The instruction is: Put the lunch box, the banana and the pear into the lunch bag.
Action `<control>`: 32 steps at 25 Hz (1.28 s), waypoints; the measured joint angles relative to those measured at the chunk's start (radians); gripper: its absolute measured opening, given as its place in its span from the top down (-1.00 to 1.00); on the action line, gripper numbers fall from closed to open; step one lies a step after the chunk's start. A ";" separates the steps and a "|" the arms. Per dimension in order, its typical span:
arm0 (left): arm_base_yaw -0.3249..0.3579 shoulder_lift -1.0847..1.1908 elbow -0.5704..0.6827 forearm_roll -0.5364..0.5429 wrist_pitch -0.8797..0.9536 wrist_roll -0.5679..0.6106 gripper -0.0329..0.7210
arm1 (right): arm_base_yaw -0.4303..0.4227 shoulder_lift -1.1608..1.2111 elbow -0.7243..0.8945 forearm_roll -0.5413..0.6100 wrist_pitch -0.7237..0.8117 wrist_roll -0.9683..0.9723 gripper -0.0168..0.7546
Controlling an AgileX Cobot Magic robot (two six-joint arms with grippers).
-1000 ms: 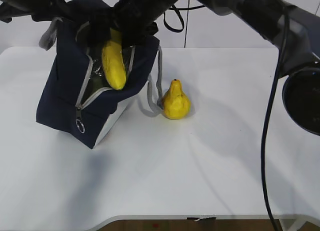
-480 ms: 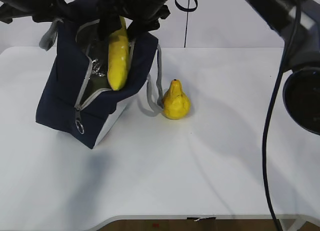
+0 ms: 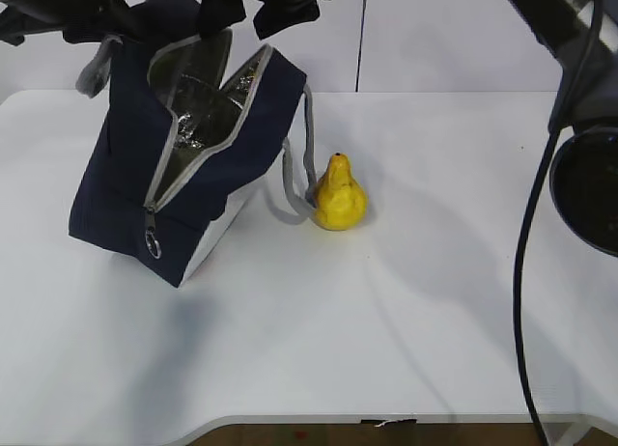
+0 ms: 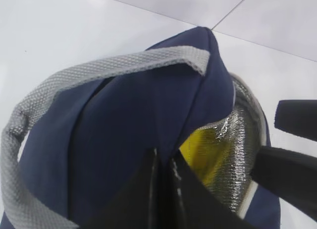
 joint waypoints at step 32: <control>0.000 0.000 0.000 0.000 0.004 0.015 0.92 | -0.023 -0.318 0.508 -0.359 0.008 0.064 -0.42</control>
